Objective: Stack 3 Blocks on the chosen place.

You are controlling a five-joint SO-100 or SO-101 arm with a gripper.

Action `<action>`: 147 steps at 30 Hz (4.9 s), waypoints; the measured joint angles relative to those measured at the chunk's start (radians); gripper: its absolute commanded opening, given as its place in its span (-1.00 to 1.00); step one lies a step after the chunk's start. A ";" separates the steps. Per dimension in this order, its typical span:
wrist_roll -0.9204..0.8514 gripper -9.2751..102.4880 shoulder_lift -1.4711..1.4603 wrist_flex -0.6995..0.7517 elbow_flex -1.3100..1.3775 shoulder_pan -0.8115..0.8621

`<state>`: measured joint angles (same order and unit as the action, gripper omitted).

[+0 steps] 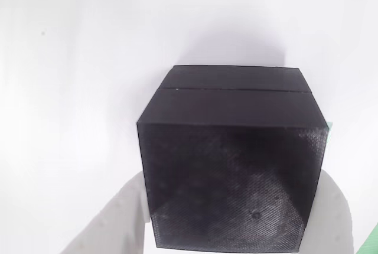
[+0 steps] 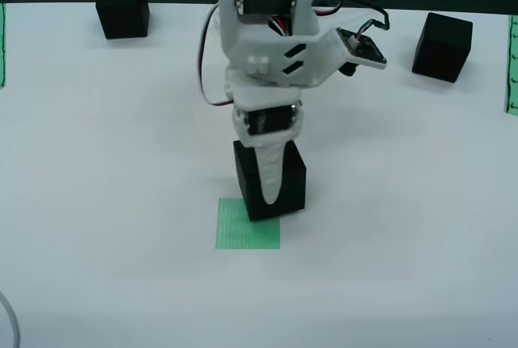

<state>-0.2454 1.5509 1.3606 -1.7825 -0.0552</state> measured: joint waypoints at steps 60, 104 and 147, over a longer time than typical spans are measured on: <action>0.028 -0.14 -0.321 0.127 0.362 0.080; -0.219 -0.10 0.112 0.150 0.020 -1.339; 0.233 -0.47 -0.198 0.012 0.195 -1.365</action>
<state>-0.0123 1.3530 1.3729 -1.5877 -1.4205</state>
